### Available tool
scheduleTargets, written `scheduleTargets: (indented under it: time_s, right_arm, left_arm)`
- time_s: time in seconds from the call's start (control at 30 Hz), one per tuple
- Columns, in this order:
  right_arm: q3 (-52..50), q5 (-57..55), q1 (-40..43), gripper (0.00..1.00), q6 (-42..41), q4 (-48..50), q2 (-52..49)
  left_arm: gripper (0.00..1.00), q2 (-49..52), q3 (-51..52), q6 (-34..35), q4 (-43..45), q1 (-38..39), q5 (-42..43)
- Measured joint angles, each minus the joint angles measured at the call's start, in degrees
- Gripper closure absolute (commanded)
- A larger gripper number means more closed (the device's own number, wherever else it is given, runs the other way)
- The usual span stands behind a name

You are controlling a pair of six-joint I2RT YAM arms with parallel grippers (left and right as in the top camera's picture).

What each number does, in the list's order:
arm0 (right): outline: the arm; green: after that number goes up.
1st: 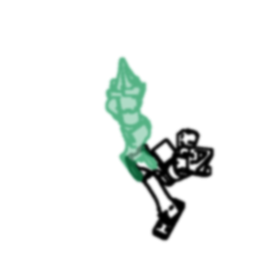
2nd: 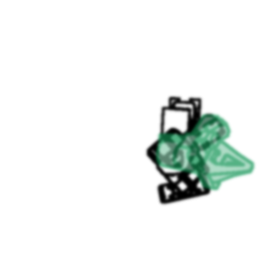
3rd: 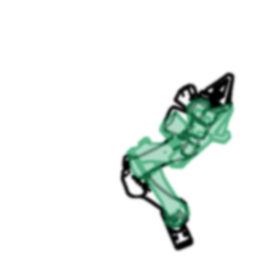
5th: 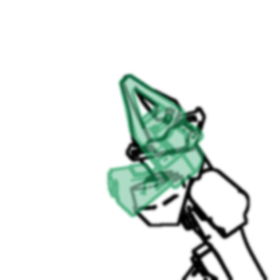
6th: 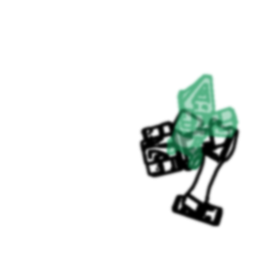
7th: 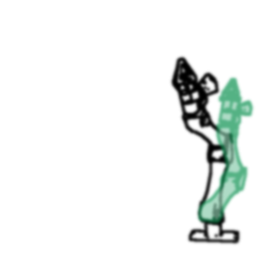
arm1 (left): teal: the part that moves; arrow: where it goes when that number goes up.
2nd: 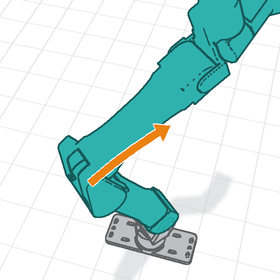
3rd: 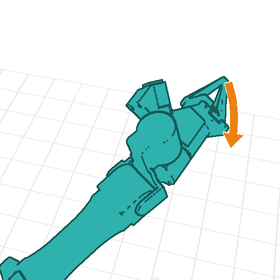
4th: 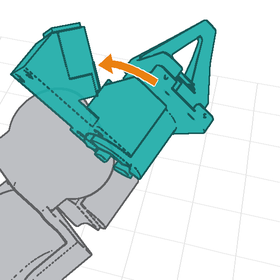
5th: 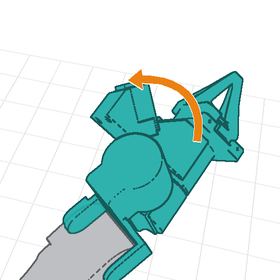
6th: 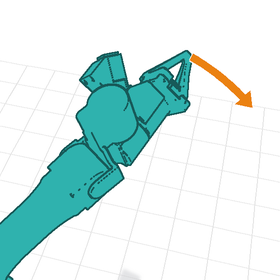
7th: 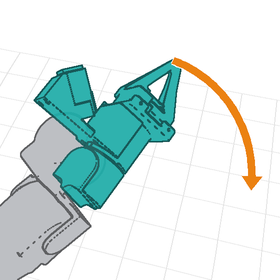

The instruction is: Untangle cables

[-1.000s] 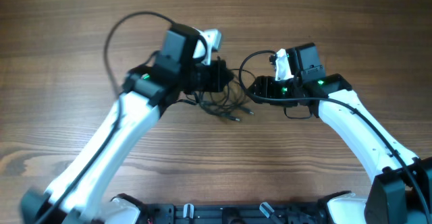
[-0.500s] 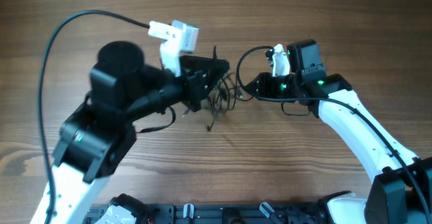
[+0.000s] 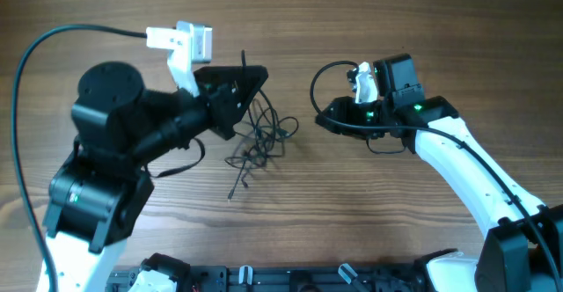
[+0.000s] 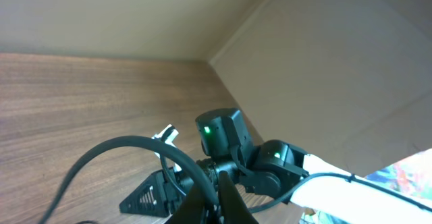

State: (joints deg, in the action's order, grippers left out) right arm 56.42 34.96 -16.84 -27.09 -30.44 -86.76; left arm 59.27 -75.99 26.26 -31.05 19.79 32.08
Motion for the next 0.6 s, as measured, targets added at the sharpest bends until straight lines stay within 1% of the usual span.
scheduleTargets:
  time_s: [0.1,0.17,0.3,0.4,0.47,0.5,0.53,0.6]
  right_arm:
    - [0.0,2.82,-0.9,0.34,-1.01,0.22,0.0]
    - [0.0,3.76,-1.88,0.31,-2.08,0.94,0.0]
    - [-0.02,4.66,-4.26,0.27,-5.51,5.27,0.0]
    - [0.0,4.57,-6.23,0.27,-7.89,8.46,0.0]
    - [0.0,3.72,-7.39,0.31,-9.33,9.29,0.0]
    - [0.0,3.02,-7.93,0.35,-9.84,9.09,0.0]
    - [0.0,2.05,-8.26,0.38,-10.43,8.63,0.0]
    - [0.0,-0.07,-8.41,0.4,-10.84,7.04,0.0]
  left_arm:
    - [0.96,1.9,0.0,1.64,1.81,0.0,0.11]
    - [0.96,3.19,0.0,2.82,4.22,0.0,1.14]
    - [0.96,3.91,0.0,4.61,9.53,0.0,4.09]
    - [0.96,3.87,0.0,6.1,12.07,0.0,5.7]
    - [0.96,3.87,0.0,6.51,12.24,0.0,6.34]
    - [0.96,3.87,0.0,6.64,12.2,0.0,6.56]
    - [0.96,3.87,0.0,6.62,11.91,0.0,6.86]
    - [0.96,3.87,-0.02,6.27,10.08,-0.07,6.82]
